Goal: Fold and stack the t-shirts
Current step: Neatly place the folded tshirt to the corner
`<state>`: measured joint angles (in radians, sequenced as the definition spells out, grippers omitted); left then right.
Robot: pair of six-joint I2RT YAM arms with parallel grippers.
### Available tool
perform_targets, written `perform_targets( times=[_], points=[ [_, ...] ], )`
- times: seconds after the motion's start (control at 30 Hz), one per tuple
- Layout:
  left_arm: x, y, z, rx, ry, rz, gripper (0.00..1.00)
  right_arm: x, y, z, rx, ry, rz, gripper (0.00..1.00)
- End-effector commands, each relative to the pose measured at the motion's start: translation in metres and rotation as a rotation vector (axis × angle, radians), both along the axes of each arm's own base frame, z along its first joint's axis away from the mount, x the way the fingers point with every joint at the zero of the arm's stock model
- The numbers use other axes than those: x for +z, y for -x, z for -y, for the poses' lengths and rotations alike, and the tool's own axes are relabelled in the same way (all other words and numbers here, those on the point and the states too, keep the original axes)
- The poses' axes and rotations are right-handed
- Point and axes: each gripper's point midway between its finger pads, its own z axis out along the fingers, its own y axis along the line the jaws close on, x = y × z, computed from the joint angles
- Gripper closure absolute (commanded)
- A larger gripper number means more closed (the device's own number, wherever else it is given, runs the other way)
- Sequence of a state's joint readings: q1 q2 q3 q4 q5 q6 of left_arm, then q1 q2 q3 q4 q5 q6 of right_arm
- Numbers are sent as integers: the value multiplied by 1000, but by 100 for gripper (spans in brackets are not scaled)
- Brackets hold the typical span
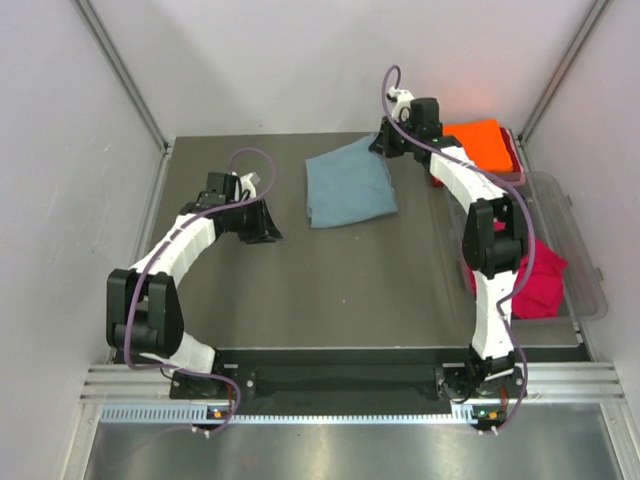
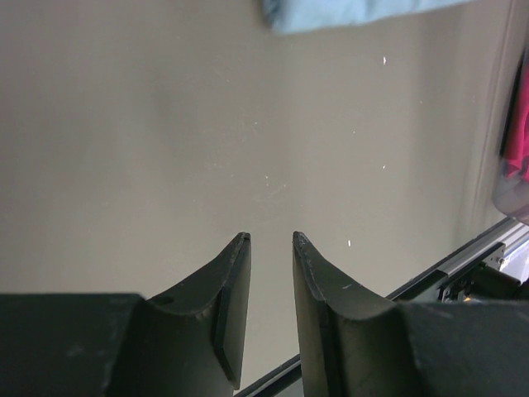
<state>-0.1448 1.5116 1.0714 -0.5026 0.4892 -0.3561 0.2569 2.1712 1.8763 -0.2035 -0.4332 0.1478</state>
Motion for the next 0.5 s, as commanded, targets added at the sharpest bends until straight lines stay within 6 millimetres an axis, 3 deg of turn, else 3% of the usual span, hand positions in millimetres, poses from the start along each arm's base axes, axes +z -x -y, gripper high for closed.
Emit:
perform_targets(
  times=[0.0,0.23,0.47],
  points=[
    [13,4,2,-31,17,46,68,64,-9,24,-42,121,173,100],
    [14,6,4,-42,25,47,68,96,-18,70,-96,226,249,100],
    [15,6,5,-46,36,43,68,127,-21,90,-103,251,298,100]
  ],
)
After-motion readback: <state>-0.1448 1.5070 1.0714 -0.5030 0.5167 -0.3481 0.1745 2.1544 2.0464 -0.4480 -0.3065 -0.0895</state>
